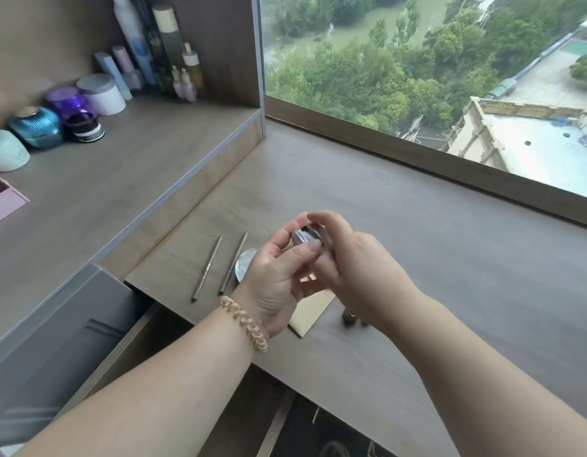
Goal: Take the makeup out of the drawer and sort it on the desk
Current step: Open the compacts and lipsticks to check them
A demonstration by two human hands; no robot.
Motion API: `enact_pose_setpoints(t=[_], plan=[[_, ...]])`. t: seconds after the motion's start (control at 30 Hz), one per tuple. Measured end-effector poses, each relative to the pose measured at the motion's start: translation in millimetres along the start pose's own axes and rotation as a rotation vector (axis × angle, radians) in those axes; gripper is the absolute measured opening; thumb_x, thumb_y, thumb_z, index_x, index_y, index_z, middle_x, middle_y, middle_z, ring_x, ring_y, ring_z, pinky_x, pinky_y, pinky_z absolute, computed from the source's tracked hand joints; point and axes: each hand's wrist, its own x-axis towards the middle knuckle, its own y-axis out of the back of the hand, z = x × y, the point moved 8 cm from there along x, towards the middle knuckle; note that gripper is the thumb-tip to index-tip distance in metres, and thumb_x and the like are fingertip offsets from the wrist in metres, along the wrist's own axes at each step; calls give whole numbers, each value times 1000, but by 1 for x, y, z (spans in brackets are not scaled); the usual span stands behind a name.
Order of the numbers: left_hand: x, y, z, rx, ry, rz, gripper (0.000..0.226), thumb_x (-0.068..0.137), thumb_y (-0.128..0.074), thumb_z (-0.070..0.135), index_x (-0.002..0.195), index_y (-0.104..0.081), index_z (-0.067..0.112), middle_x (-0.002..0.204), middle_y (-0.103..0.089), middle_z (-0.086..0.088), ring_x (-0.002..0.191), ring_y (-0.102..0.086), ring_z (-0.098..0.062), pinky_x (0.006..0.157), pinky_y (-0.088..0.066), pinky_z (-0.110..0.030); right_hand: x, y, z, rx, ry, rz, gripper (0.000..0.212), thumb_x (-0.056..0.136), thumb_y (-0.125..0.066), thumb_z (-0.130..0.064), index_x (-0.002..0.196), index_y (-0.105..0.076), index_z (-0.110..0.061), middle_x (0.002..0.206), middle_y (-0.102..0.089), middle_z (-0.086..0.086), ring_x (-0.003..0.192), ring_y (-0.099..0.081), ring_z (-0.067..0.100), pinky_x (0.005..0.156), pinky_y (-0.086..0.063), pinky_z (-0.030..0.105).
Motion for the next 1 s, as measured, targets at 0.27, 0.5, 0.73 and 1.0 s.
enact_pose_setpoints(t=[0.27,0.5,0.73,1.0], plan=[[11,-31,-15,-170,61,-33,57,72,-47,8,129,-45,16,112,-62,-18,101,-56,-37,83,-48,-48,-27,27,40,398,-134,102,22,93,-53,-25,115,-57,-28,102,-71,-9,76,-63,-2,59,-46,16],[10,-65,-37,-213,100,-54,52,80,-41,6,130,-42,16,90,-71,-13,84,-68,-32,85,-48,-47,-50,43,62,296,-116,180,30,88,-52,-36,115,-61,-28,102,-70,-12,95,-66,4,82,-54,37],[7,-78,-49,9,207,-58,47,71,-42,4,117,-52,-2,97,-61,-19,79,-68,-28,72,-56,-41,-62,51,66,29,55,202,39,90,-43,-37,122,-58,-22,108,-69,-6,97,-63,14,81,-50,34],[-7,-96,-62,-20,313,-109,37,86,-30,-15,106,-53,7,108,-61,-25,104,-58,-52,64,-59,-31,-80,85,136,591,-370,650,21,97,-44,-25,102,-64,-27,93,-66,-10,86,-62,11,70,-56,34]])
